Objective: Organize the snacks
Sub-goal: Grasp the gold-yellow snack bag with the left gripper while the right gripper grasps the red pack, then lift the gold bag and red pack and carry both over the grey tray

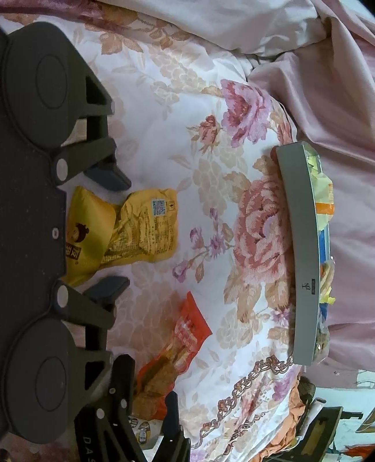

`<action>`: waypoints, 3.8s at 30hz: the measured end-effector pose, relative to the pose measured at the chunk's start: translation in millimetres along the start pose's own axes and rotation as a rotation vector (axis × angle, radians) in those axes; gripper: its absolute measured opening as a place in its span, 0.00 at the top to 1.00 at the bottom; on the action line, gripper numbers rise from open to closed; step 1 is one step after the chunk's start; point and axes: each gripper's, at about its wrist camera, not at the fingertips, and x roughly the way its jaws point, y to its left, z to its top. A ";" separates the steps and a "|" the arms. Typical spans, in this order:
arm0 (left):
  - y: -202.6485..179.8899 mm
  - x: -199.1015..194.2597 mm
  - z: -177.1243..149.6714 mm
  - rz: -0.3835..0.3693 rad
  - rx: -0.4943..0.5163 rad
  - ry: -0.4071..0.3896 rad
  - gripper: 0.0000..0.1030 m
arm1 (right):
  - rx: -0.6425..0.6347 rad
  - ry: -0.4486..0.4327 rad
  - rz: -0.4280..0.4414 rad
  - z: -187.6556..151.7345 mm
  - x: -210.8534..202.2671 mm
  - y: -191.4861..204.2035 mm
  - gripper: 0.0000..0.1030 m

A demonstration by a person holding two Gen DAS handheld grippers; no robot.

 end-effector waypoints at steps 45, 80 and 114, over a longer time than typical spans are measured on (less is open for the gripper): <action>-16.5 -6.0 -4.1 -0.016 0.096 -0.026 0.51 | -0.342 -0.125 -0.121 -6.2 0.3 44.9 0.39; -11.4 -13.1 -0.5 -0.037 0.053 -0.094 0.60 | -0.448 -0.190 -0.213 -6.2 -0.7 47.7 0.43; -25.3 -20.5 -1.1 -0.001 0.134 -0.143 0.53 | -0.470 -0.239 -0.272 -7.5 -14.3 46.4 0.43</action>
